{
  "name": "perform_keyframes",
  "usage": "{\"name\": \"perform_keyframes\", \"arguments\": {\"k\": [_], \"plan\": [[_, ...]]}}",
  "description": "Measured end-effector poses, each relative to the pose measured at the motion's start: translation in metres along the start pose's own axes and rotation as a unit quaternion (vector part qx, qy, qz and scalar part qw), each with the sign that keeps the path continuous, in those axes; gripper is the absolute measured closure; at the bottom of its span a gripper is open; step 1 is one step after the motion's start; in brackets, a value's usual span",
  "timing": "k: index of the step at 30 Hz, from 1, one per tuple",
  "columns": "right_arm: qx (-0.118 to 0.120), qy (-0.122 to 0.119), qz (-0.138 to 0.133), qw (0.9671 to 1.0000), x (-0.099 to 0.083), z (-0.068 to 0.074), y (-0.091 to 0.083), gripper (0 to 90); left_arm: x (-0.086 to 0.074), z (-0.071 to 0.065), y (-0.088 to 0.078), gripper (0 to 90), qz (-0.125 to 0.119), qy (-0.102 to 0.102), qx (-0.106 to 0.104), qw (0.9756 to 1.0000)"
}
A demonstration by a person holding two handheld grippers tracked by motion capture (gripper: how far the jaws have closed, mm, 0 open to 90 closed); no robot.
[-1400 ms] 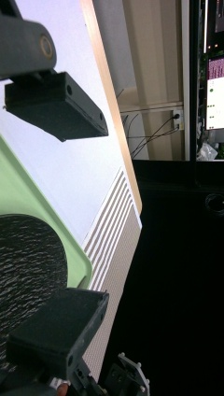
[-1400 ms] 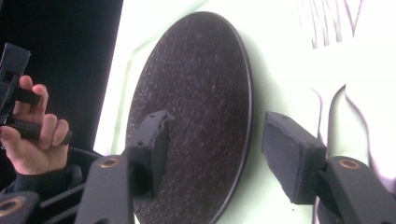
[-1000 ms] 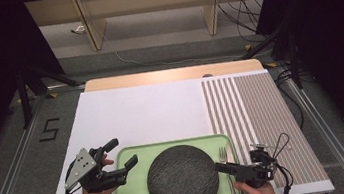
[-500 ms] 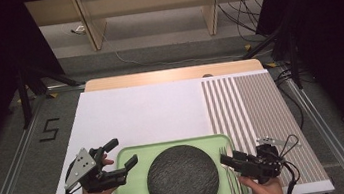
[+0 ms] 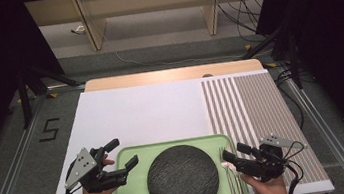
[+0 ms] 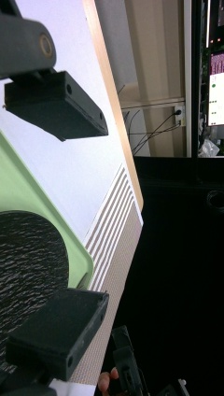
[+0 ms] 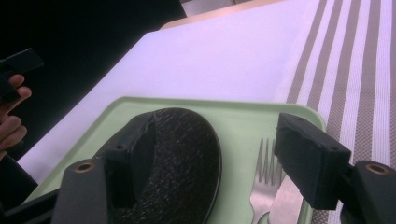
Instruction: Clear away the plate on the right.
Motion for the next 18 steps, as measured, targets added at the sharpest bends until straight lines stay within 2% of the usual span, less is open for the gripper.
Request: {"name": "perform_keyframes", "arguments": {"k": [4,18], "plan": [[-0.002,-0.026,-0.009,0.9996,0.0014,0.0038,-0.0015,28.8,-0.0001,-0.0003,0.0002,16.3,0.000,0.001,-0.001,1.0000],[-0.003,-0.057,-0.025,0.9980,0.0043,0.0059,-0.0045,24.9,0.0000,-0.0014,0.0009,16.1,0.002,0.003,-0.005,1.0000]]}}
Point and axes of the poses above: each handheld gripper's, and its own axes: y roughly forward along the jaws, x roughly out of its top, z roughly to its left, the point moved 3 cm from there along y, roughly forward along the jaws, and after that the axes turned 1 degree about -z, right-handed, at the moved point
